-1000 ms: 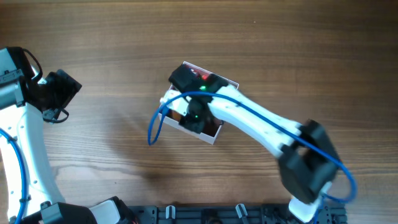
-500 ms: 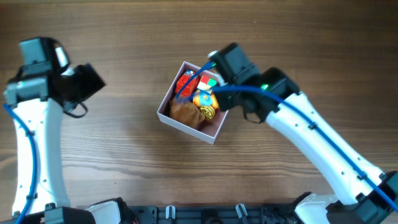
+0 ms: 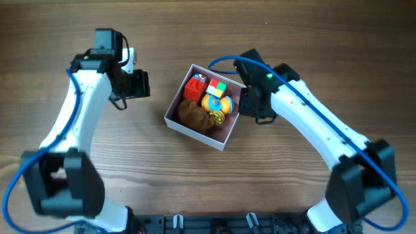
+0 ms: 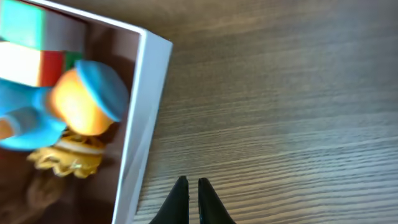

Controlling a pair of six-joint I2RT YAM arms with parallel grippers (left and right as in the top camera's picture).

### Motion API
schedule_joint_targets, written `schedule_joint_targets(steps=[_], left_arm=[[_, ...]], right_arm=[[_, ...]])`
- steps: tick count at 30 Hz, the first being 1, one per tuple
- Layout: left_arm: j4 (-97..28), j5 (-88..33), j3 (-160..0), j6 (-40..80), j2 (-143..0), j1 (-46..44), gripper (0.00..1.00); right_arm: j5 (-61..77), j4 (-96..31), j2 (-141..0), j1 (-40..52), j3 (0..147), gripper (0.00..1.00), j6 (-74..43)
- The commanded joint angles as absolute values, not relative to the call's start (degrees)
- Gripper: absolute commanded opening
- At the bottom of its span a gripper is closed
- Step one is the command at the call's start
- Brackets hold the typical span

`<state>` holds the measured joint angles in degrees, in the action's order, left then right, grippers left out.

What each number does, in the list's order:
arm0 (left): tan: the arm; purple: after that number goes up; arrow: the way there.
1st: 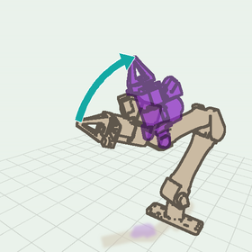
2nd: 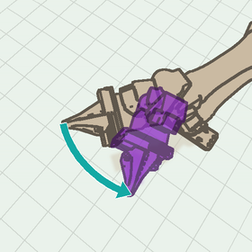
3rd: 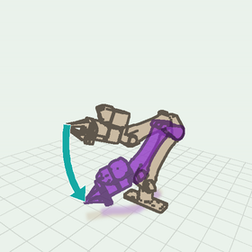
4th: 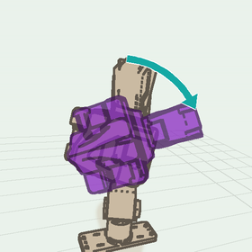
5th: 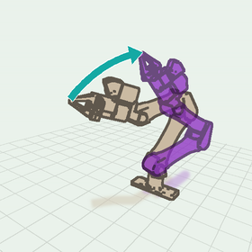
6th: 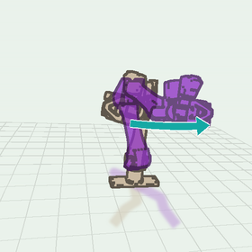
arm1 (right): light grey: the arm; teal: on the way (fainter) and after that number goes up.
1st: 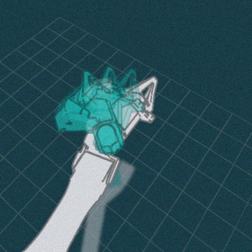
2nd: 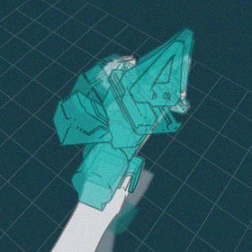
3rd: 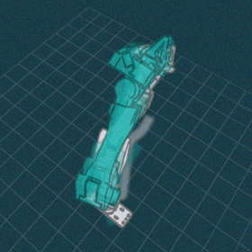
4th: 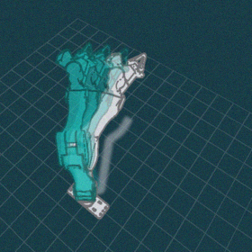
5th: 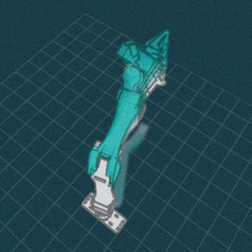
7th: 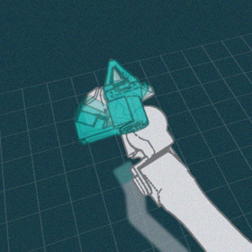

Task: Pack container

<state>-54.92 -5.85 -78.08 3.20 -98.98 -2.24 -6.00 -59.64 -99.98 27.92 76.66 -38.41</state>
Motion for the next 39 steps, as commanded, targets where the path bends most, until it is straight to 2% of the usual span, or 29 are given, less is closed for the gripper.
schedule_joint_targets(steps=[1,8,11,15,22,29,37,39], left_arm=[[-54.5,-5.7,-77.7,1.7,-104.2,-4.5,0.62],[-54.7,-6.9,-77.7,1.7,-108.3,-9.3,0.62],[-58.4,-6.9,-77.7,1.8,-108.3,-12.2,0.64],[-63.4,-6.9,-77.7,1.8,-108.3,-14.0,0.65],[-64.6,-6.8,-77.7,1.9,-108.3,-14.1,0.67],[-65.9,-6.9,-77.7,2.1,-108.3,-14.1,0.68],[-68.1,-7.1,-77.7,3.4,-108.3,-14.1,0.69],[-69.1,-7.7,-77.7,3.7,-108.3,-14.1,0.69]], right_arm=[[-5.0,-58.4,-103.7,27.6,76.4,0.06,-42.1],[-3.9,-53.4,-106.2,27.6,76.4,0.11,-41.8],[-2.8,-48.5,-106.2,27.6,76.4,0.16,-35.7],[-2.6,-46.0,-106.2,26.7,76.4,0.17,-31.9],[-3.0,-45.8,-106.2,25.4,76.4,0.17,-29.1],[-2.9,-44.6,-106.2,25.4,76.7,0.18,-20.8],[-3.9,-42.6,-106.2,25.4,76.9,0.21,-17.3],[-0.8,-41.1,-106.2,25.4,76.9,0.25,-12.7]])
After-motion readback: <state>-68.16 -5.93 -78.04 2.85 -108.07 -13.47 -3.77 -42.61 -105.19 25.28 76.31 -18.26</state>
